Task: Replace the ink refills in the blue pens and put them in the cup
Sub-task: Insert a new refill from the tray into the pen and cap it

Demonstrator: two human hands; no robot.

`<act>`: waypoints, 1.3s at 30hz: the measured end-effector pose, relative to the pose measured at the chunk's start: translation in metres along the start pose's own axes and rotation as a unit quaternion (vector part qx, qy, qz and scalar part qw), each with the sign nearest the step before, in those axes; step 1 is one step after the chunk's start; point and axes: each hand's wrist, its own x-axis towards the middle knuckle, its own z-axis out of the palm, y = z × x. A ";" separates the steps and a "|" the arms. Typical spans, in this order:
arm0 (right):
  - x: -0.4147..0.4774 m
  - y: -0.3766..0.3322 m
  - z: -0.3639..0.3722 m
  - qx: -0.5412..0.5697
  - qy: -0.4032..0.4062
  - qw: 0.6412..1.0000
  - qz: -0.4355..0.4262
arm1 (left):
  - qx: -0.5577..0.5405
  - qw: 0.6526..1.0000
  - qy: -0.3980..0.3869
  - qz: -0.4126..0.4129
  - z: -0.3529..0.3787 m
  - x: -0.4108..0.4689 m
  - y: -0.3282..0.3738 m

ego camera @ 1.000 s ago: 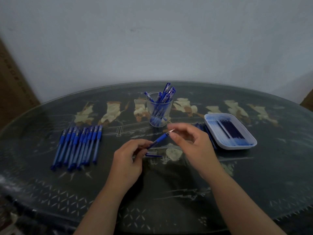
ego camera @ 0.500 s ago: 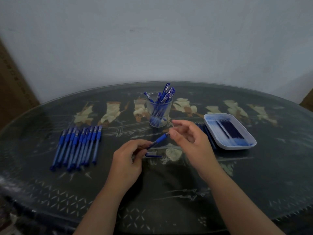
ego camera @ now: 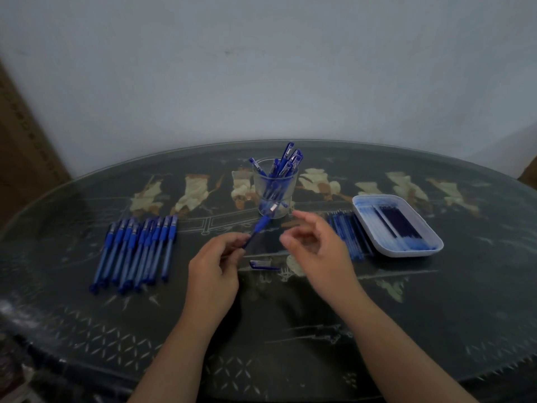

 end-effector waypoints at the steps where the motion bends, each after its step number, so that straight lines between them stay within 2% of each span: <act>1: -0.001 0.005 0.004 -0.064 -0.022 0.998 -0.021 | -0.015 1.000 0.010 -0.021 0.000 0.001 0.000; 3: -0.004 0.017 0.014 -0.189 -0.075 0.974 -0.103 | -0.034 0.998 0.014 -0.046 0.000 0.001 0.000; 5: -0.008 0.026 0.024 -0.268 -0.117 0.938 -0.186 | -0.040 0.998 0.008 -0.049 0.000 0.000 0.001; 7: -0.010 0.029 0.028 -0.313 -0.123 0.912 -0.233 | -0.042 0.998 0.002 -0.046 0.000 -0.001 0.002; 9: -0.008 0.030 0.028 -0.316 -0.099 0.909 -0.253 | -0.041 0.998 -0.003 -0.044 -0.001 -0.001 0.003; 11: -0.005 0.025 0.022 -0.242 -0.060 0.948 -0.200 | -0.041 0.998 -0.009 -0.040 -0.001 -0.001 0.003; 13: -0.001 0.011 0.010 -0.108 -0.004 0.990 -0.090 | -0.045 0.998 -0.022 -0.035 -0.001 -0.002 0.004; 14: 0.002 0.002 0.002 -0.032 0.022 0.998 -0.039 | -0.044 0.998 -0.030 -0.030 -0.001 -0.002 0.005; 16: 0.006 -0.017 -0.014 0.127 0.062 0.990 0.022 | -0.035 0.998 -0.043 -0.008 -0.001 -0.002 0.006; 19: 0.005 -0.037 -0.028 0.259 0.084 0.962 0.008 | -0.023 0.998 -0.054 0.019 0.001 -0.003 0.005; 30: 0.003 -0.039 -0.023 0.258 0.076 0.963 0.003 | -0.020 0.995 -0.083 0.061 0.002 -0.005 0.003; 35: 0.002 -0.032 -0.018 0.217 0.037 0.975 0.012 | -0.024 0.995 -0.092 0.037 0.002 -0.005 0.005; 39: 0.003 -0.028 -0.016 0.207 0.038 0.978 0.004 | -0.031 0.993 -0.114 0.019 -0.001 -0.006 0.009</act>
